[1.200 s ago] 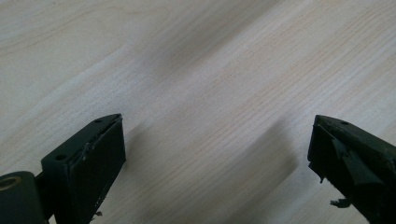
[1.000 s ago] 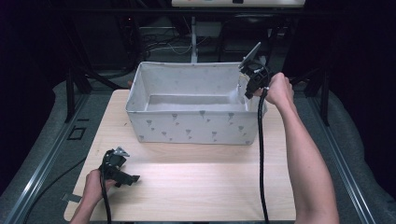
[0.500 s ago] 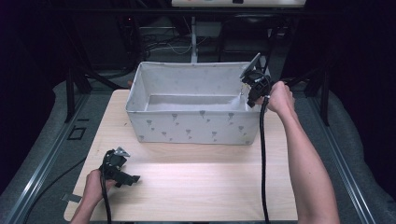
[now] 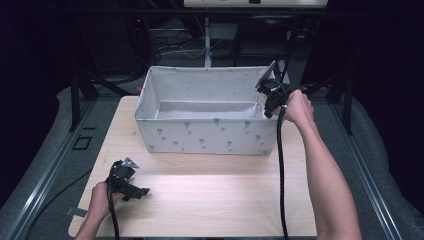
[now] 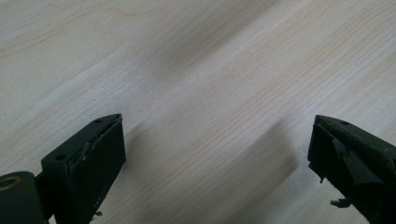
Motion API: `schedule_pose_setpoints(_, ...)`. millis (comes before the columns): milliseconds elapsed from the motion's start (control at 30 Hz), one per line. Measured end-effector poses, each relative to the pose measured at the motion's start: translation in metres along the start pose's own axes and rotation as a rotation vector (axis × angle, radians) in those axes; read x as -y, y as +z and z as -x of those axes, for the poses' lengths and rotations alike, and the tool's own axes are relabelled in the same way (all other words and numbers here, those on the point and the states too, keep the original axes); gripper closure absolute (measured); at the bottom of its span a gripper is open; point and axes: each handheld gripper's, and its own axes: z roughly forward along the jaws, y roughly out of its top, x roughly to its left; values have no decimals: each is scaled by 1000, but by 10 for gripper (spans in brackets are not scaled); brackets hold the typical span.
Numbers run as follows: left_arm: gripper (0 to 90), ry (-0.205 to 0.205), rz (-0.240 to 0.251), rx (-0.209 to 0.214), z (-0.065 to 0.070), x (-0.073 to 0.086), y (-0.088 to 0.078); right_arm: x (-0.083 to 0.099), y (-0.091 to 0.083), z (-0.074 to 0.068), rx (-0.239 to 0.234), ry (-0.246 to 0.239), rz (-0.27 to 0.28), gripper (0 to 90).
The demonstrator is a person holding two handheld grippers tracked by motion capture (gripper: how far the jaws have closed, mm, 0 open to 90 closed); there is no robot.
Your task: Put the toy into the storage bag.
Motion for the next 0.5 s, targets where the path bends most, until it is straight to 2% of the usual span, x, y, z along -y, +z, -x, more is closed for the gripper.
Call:
schedule_pose_setpoints(33, 43, 0, -4, 12, -1, 0, 0, 0, 1, 0, -1, 10, 11, 882)
schedule_pose_setpoints(267, 43, 2, -7, 6, 0, -1, 1, 0, 1, 0, -3, -3, 0, 881)
schedule_pose_setpoints(400, 43, 0, -6, 11, -1, 0, 0, 1, 1, 2, -6, 3, -4, 877)
schedule_pose_setpoints(500, 43, 0, -6, 10, -1, 0, 0, 2, -2, 3, -5, 14, 12, 863)
